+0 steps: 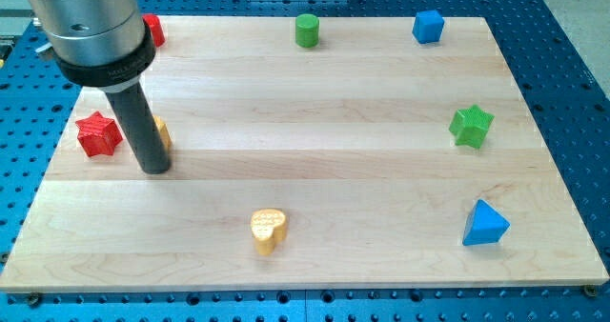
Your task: Push the yellow heart diagonal to the blue cube
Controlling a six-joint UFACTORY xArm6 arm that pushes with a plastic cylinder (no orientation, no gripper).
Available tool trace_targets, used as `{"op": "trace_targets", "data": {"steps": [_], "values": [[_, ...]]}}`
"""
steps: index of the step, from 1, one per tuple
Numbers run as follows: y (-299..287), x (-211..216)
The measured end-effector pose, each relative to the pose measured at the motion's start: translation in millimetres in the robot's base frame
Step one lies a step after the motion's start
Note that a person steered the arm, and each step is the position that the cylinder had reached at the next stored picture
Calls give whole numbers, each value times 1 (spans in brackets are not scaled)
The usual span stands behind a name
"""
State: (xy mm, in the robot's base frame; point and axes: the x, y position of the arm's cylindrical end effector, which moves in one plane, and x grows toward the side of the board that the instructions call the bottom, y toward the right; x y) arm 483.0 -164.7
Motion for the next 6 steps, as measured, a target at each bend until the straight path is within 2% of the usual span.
{"op": "trace_targets", "data": {"steps": [2, 3, 4, 5, 6], "values": [[119, 1], [184, 58], [167, 128], [110, 124], [107, 81]]}}
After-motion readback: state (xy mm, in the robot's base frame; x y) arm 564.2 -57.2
